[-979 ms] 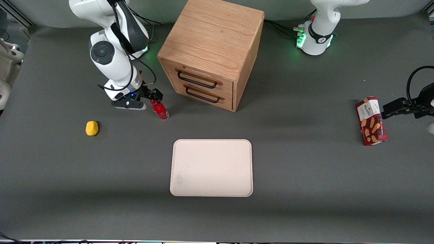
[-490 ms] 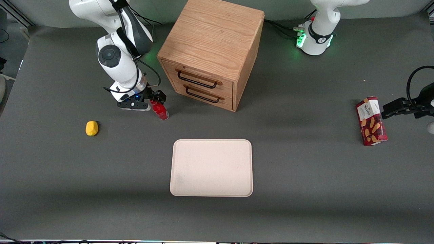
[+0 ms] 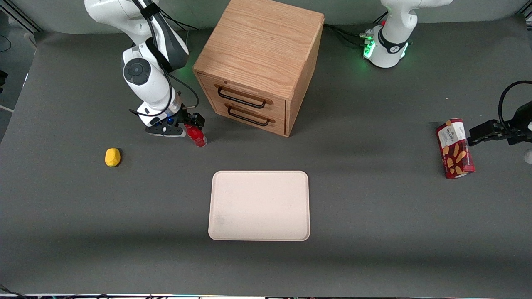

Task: Place coke bottle on tray
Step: 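Close the right gripper around the bottle's body, then carry the held bottle with the right gripper to the white tray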

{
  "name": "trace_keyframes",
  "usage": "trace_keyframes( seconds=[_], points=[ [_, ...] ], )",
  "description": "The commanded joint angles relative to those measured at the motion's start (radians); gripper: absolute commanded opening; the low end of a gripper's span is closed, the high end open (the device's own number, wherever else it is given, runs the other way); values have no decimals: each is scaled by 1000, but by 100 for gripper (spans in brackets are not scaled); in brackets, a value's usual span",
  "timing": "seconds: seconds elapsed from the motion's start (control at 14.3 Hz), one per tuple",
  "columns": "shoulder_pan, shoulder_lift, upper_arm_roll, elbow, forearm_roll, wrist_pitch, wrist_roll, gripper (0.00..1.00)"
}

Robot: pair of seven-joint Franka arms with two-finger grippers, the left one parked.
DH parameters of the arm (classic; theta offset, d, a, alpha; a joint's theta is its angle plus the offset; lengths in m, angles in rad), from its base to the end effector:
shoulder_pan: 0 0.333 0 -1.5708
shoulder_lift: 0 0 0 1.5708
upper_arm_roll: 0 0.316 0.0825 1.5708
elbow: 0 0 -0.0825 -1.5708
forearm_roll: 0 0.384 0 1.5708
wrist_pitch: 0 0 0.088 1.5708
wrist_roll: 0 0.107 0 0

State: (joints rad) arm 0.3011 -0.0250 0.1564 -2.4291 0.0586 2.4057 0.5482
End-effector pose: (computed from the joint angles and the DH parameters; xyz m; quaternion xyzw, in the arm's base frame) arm 0.4323 0.2132 0.3152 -0.9976 0.0670 0.0079 0.0159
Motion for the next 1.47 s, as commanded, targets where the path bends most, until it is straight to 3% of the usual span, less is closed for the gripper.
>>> trace_keyframes(
  seconds=[0.0, 0.14, 0.28, 0.35, 0.84, 1.4],
  points=[
    [4, -6, 5, -10, 1, 16, 26, 75],
    [4, -4, 5, -10, 1, 16, 26, 36],
    [4, -4, 5, -8, 1, 15, 24, 3],
    [4, -4, 5, -8, 1, 15, 24, 0],
    [1, -6, 3, 39, 1, -31, 6, 0],
    [-37, 59, -70, 451, -5, -371, -66, 0]
  ],
)
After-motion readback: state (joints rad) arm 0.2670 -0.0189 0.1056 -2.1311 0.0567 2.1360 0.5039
